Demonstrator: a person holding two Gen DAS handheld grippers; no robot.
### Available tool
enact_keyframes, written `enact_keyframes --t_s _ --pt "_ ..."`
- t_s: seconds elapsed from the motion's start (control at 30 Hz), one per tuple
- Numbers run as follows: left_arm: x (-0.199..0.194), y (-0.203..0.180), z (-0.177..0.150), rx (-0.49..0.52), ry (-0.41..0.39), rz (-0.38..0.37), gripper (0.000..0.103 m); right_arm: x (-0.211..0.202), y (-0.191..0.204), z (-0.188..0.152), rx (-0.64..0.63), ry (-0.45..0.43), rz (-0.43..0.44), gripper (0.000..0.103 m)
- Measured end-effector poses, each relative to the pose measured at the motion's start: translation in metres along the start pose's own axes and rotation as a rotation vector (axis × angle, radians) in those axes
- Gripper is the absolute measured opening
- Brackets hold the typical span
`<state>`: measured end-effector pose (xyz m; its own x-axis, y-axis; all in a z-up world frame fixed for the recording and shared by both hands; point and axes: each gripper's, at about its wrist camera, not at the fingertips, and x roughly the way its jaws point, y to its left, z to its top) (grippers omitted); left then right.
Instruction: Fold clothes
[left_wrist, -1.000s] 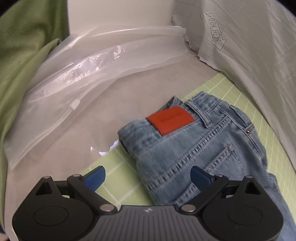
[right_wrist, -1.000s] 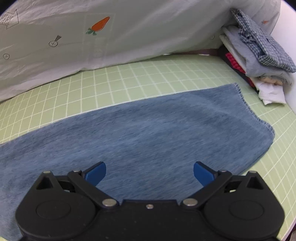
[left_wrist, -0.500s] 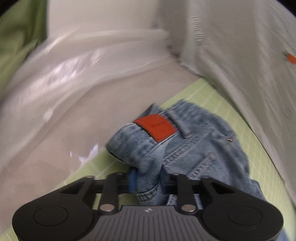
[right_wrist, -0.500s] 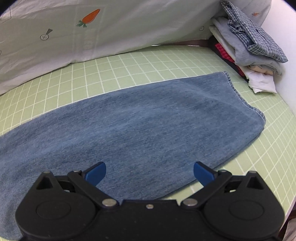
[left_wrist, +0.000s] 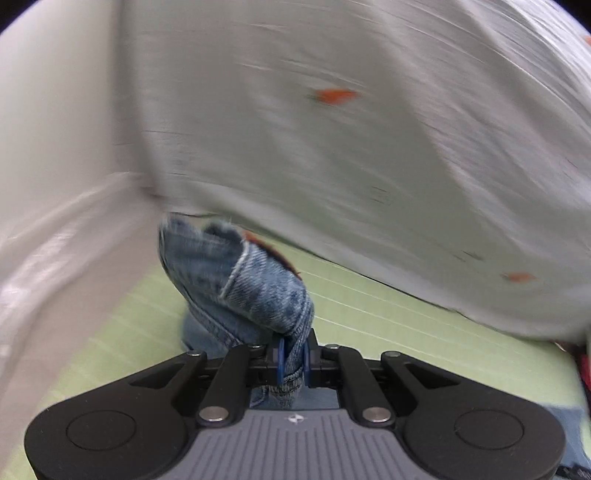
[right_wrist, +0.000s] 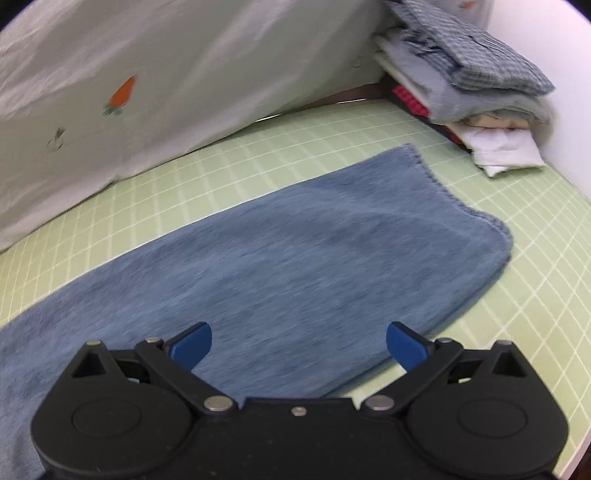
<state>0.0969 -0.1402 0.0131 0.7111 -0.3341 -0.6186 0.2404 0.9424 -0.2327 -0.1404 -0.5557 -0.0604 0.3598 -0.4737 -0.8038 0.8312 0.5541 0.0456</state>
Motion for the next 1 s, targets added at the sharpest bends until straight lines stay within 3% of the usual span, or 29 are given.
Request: enact_keyframes --t_s 0.13,0.27,0.33,0.4,0.5,0.53,0.67,0.77,0.83,0.93,1.0 --pt "0.019 -0.056 -0.033 0.018 0.112 -0.071 0.011 0.005 -0.034 -0.001 0.044 0.015 -0.004 0.102" --pt "0.047 -0.088 -0.077 0.001 0.331 -0.102 0.015 0.008 -0.062 -0.004 0.066 0.039 -0.013 0.102" --pt "0.046 -0.099 -0.091 0.013 0.378 -0.111 0.026 0.007 -0.073 -0.003 0.069 0.042 -0.020 0.102" --pt "0.037 -0.105 -0.092 0.021 0.360 -0.119 0.041 0.006 -0.080 -0.004 0.078 0.041 -0.024 0.102" --pt "0.026 -0.109 -0.082 0.032 0.311 -0.122 0.048 0.004 -0.087 0.000 0.101 0.037 -0.020 0.102" --pt "0.024 -0.110 -0.077 0.041 0.294 -0.107 0.050 0.002 -0.087 0.001 0.104 0.028 -0.014 0.102" --pt "0.015 -0.114 -0.066 0.085 0.230 -0.041 0.074 -0.003 -0.084 0.010 0.061 -0.020 0.011 0.102" --pt "0.012 -0.109 -0.065 0.085 0.225 0.008 0.081 0.010 -0.080 0.014 0.012 -0.025 0.020 0.102" --pt "0.015 -0.107 -0.066 0.060 0.229 0.039 0.093 0.024 -0.081 0.020 0.026 -0.016 0.028 0.102" --pt "0.025 -0.111 -0.065 0.029 0.234 0.069 0.096 0.047 -0.090 0.030 0.099 -0.013 0.052 0.102" --pt "0.033 -0.120 -0.060 0.042 0.253 0.078 0.096 0.061 -0.095 0.037 0.103 -0.017 0.019 0.102"
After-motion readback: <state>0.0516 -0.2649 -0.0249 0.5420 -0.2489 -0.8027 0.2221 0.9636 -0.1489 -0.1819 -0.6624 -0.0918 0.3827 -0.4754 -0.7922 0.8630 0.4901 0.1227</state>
